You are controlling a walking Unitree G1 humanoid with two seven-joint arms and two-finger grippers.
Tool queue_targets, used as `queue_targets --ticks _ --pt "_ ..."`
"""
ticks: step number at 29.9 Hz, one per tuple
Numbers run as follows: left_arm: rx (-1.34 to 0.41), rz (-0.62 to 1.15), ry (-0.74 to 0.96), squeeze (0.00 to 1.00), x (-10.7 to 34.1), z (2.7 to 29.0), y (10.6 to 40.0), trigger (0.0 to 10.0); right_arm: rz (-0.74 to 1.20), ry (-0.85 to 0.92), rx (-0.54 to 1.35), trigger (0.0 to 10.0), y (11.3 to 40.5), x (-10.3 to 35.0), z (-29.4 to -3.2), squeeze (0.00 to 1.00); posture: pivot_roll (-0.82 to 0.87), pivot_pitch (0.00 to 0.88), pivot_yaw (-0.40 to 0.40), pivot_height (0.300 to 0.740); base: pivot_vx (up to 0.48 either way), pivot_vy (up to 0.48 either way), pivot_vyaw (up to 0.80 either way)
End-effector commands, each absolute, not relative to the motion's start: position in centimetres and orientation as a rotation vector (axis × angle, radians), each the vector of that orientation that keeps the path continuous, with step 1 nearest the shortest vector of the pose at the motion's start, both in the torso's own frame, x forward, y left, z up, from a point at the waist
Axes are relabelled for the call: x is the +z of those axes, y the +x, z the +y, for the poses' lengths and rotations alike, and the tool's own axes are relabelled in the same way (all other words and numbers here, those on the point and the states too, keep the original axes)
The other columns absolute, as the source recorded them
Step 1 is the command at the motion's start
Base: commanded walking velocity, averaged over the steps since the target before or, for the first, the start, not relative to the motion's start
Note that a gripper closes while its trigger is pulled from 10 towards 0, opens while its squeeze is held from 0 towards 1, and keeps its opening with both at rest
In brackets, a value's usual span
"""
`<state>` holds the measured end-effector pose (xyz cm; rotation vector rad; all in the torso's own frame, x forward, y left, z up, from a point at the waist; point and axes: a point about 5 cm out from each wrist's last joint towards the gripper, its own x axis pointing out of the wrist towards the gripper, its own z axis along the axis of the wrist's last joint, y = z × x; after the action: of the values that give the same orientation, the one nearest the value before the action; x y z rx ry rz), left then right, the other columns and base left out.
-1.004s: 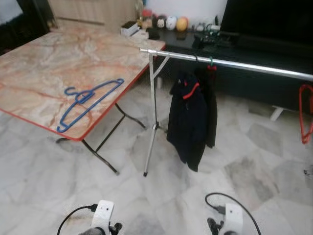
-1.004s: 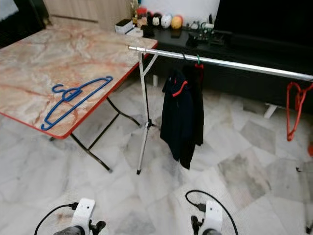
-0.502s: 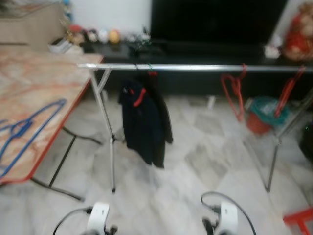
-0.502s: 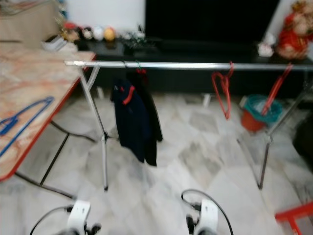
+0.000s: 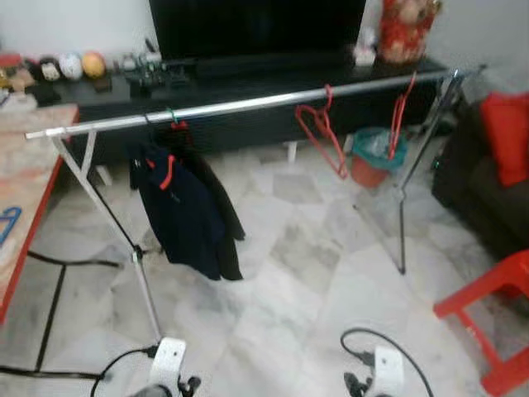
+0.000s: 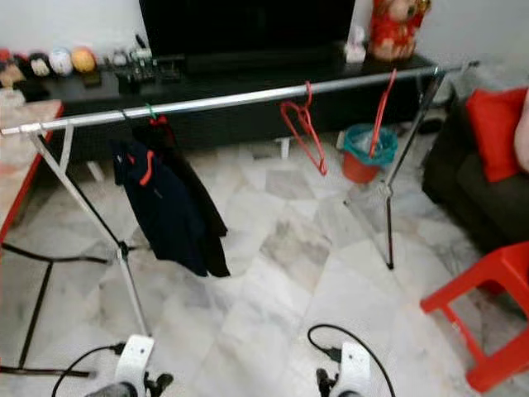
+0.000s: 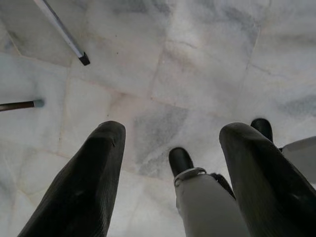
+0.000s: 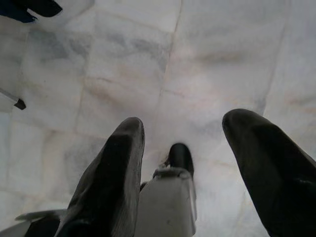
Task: Hang hanger
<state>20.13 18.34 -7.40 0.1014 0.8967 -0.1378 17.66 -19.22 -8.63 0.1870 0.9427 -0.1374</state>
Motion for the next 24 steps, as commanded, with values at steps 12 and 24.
queue_targets --ticks 12,24 --pt "-0.038 0.676 0.016 0.00 -5.0 19.0 23.4 10.0 0.921 0.205 -0.136 10.0 17.9 -8.5 -18.9 0.00 -0.02 0.000 0.029 0.740 0.000 0.000 0.00" --pt "-0.006 0.117 -0.004 0.00 2.6 19.3 28.7 10.0 0.921 0.206 -0.144 10.0 17.7 -8.6 -19.0 0.00 -0.01 0.000 0.028 0.740 0.043 0.000 0.00"
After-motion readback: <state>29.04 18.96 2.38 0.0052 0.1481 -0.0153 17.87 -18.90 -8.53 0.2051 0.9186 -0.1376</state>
